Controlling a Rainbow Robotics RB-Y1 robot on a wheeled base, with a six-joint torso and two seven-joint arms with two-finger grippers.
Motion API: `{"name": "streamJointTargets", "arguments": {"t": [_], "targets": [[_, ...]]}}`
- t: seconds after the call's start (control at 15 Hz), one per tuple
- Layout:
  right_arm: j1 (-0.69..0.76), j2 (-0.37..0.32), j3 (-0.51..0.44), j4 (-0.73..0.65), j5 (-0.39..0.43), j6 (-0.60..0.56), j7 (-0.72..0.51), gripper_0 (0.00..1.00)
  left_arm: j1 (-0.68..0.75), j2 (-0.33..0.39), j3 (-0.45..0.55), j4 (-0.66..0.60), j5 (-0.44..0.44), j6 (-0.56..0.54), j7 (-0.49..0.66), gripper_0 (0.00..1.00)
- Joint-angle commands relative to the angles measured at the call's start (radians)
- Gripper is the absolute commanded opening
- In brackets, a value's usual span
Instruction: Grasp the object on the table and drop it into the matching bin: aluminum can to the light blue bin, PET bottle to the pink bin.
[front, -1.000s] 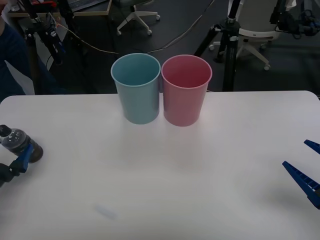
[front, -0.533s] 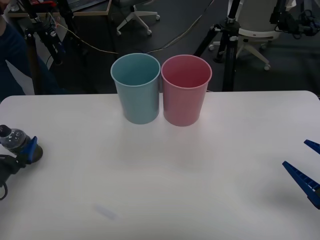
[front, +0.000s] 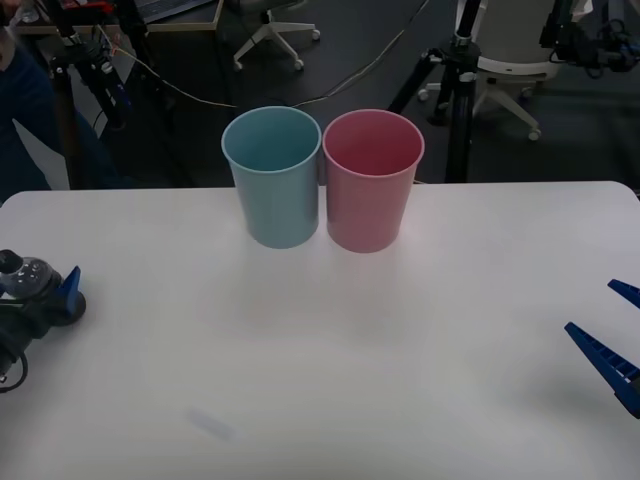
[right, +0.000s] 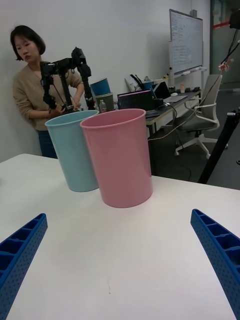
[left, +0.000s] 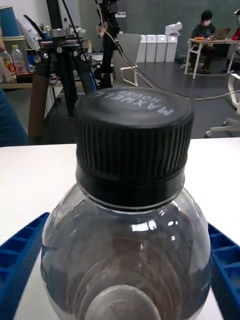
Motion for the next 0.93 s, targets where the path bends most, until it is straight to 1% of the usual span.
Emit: {"name": "streamJointTargets", "arguments": {"t": [0.07, 0.13, 0.47, 0.67, 0.8, 0.93], "targets": [[0.0, 0.0, 0.0, 0.0, 0.0, 0.0, 0.0, 1.0, -0.007, 0.001, 0.0, -0.001, -0.004, 0.006, 0.016, 0.12], [0.0, 0.0, 0.0, 0.0, 0.0, 0.0, 0.0, 1.0, -0.009, 0.001, 0.0, -0.001, -0.006, 0.006, 0.021, 0.0], [0.0, 0.0, 0.0, 0.0, 0.0, 0.0, 0.0, 1.0, -0.009, 0.005, 0.0, -0.001, -0.009, -0.017, 0.039, 0.0], [0.0, 0.0, 0.0, 0.0, 0.0, 0.0, 0.0, 1.0, 0.016, 0.008, 0.014, -0.014, -0.009, -0.068, 0.054, 0.0], [0.0, 0.0, 0.0, 0.0, 0.0, 0.0, 0.0, 1.0, 0.077, 0.009, 0.006, -0.106, -0.009, -0.048, 0.073, 0.0], [0.0, 0.0, 0.0, 0.0, 0.0, 0.0, 0.0, 1.0, 0.174, 0.012, -0.02, -0.263, -0.009, 0.021, 0.097, 0.0]]}}
